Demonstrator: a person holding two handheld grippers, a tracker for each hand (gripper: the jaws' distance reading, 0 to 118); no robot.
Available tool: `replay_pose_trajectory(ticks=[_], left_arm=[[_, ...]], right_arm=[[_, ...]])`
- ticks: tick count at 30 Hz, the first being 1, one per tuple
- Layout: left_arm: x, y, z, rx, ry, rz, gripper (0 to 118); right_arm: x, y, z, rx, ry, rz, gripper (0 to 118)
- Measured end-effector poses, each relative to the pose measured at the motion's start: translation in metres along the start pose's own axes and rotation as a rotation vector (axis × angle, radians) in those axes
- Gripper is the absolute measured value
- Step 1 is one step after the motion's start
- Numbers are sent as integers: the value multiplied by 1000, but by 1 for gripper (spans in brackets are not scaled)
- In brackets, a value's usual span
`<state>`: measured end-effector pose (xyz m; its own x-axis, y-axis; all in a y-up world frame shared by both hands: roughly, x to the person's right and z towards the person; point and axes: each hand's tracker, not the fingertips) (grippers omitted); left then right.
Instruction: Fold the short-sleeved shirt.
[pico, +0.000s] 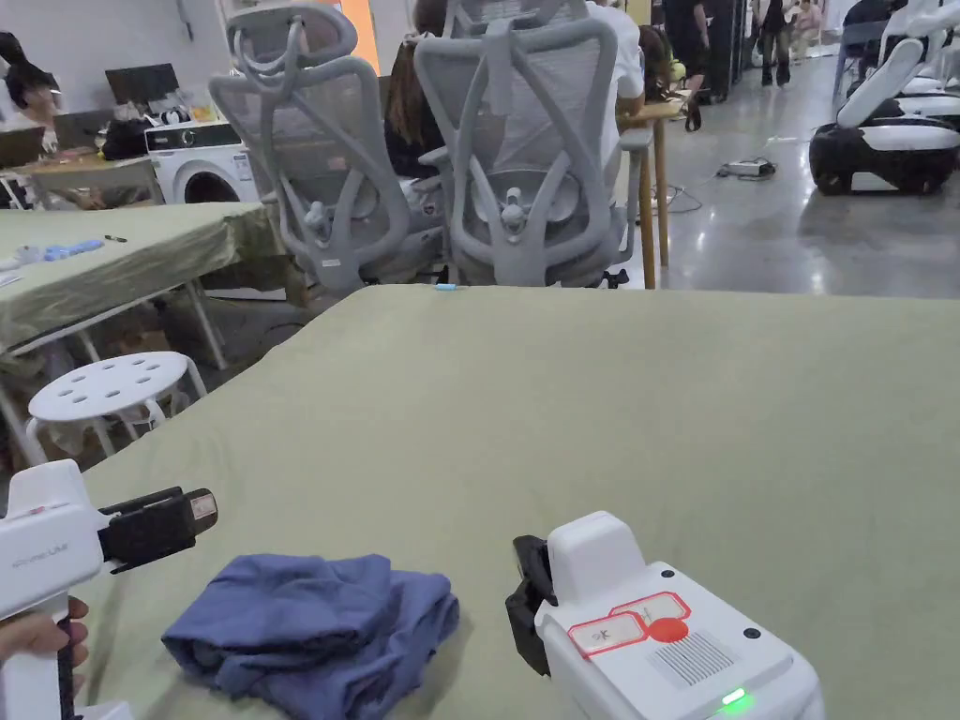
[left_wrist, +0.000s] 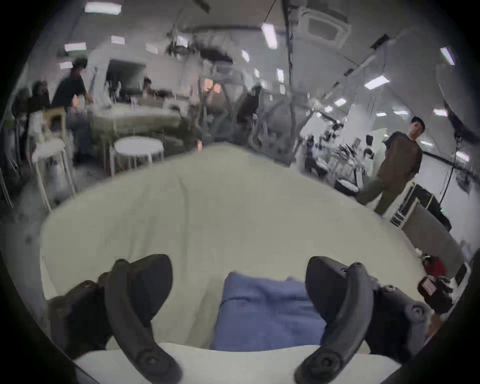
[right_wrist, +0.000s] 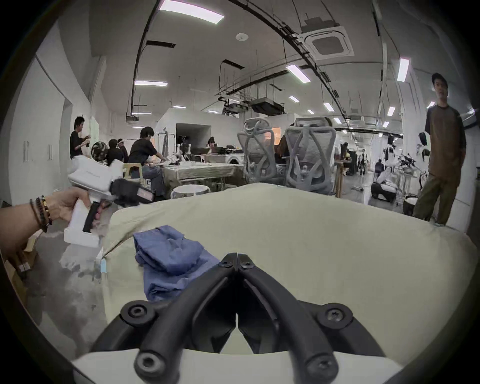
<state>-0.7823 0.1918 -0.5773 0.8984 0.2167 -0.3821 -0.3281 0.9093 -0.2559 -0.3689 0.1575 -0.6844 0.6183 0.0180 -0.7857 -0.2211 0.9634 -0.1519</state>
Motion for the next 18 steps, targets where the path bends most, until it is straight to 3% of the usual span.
replay_pose_trajectory(ticks=[3,6,7,11,16,18], left_arm=[[71,-10,44,96,-98,-6,14],[155,-39,80,150,-162,20,8],[181,-48,88,165,-192,31,0],[271,-92,101,195,-301,-53,0],[366,-140,116,211,-342,-104,0],[399,-160,124,231,-319,-199,0]], right_arm=[[36,6,32,23,-67,15,0],[64,11,81,36,-135,3,0],[74,11,96,39,-152,-5,0],[112,6,168,49,-264,1,0],[147,-24,250,37,-444,-6,0],[153,-41,280,47,-508,-11,0]])
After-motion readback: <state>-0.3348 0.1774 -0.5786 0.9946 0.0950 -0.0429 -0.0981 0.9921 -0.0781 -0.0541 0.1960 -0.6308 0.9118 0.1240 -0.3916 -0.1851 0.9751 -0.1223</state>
